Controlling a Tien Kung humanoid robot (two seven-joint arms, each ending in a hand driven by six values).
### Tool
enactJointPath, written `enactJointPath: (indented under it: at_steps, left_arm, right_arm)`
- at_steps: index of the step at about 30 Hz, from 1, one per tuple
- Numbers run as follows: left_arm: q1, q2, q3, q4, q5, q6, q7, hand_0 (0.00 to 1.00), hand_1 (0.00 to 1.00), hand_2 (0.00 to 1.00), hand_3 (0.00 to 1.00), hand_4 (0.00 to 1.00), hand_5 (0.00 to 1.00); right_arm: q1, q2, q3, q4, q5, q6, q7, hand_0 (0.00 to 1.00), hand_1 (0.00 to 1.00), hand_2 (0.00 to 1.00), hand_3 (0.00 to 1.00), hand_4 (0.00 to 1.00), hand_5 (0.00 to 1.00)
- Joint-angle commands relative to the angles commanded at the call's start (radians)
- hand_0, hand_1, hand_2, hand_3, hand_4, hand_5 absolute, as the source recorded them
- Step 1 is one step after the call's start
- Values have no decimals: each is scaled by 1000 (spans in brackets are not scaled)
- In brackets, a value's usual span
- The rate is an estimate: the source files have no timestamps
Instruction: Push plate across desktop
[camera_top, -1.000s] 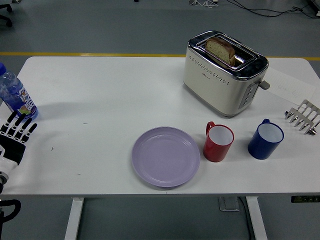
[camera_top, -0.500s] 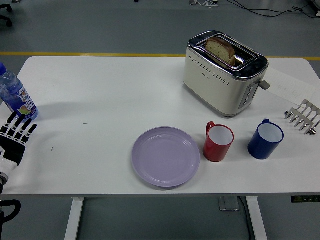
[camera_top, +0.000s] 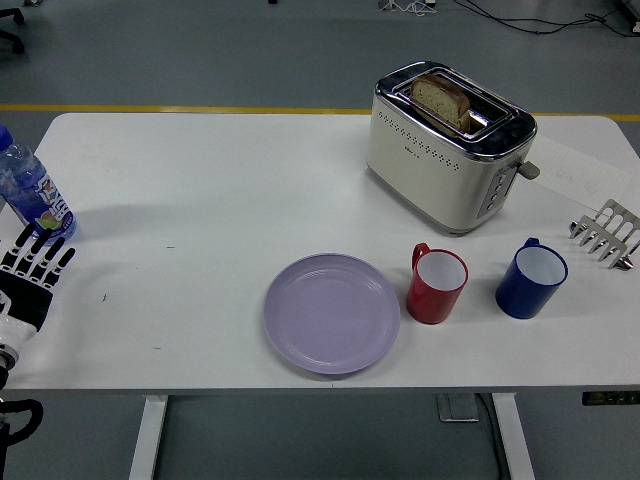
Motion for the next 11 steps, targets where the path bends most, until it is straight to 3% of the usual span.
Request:
enactJointPath:
  at_steps: [11]
  left_arm:
    - [3, 0, 5, 2, -9, 9, -3, 623, 663, 654, 678, 526, 998]
  right_arm:
    - [-5, 0, 7, 0, -14, 2, -2, 515, 489, 596, 545, 223, 243]
